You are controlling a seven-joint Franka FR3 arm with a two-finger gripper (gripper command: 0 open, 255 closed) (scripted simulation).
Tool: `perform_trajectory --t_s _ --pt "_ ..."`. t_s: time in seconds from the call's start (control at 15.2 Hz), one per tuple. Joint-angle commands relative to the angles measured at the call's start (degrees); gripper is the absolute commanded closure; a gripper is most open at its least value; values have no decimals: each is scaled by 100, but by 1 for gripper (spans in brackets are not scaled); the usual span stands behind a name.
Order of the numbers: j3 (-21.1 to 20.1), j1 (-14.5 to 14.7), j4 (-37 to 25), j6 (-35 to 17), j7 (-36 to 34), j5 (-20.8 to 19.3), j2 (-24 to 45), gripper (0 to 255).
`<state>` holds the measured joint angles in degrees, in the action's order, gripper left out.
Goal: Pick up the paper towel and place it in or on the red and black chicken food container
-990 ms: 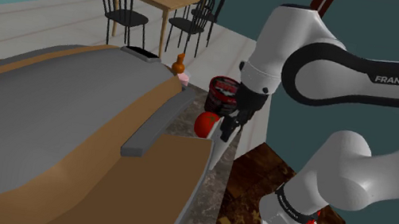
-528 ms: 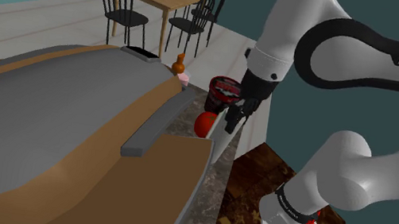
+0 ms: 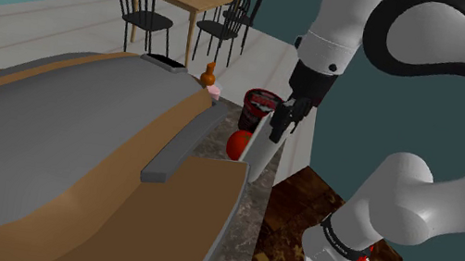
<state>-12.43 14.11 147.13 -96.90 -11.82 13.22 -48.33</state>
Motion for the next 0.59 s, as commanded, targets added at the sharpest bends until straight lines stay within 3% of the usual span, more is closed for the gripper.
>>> perform_trajectory --t_s 0.0,0.53 --pt "25 -8 -146 146 -11 -24 2 255" --pt "110 -44 -811 715 -65 -108 97 255"
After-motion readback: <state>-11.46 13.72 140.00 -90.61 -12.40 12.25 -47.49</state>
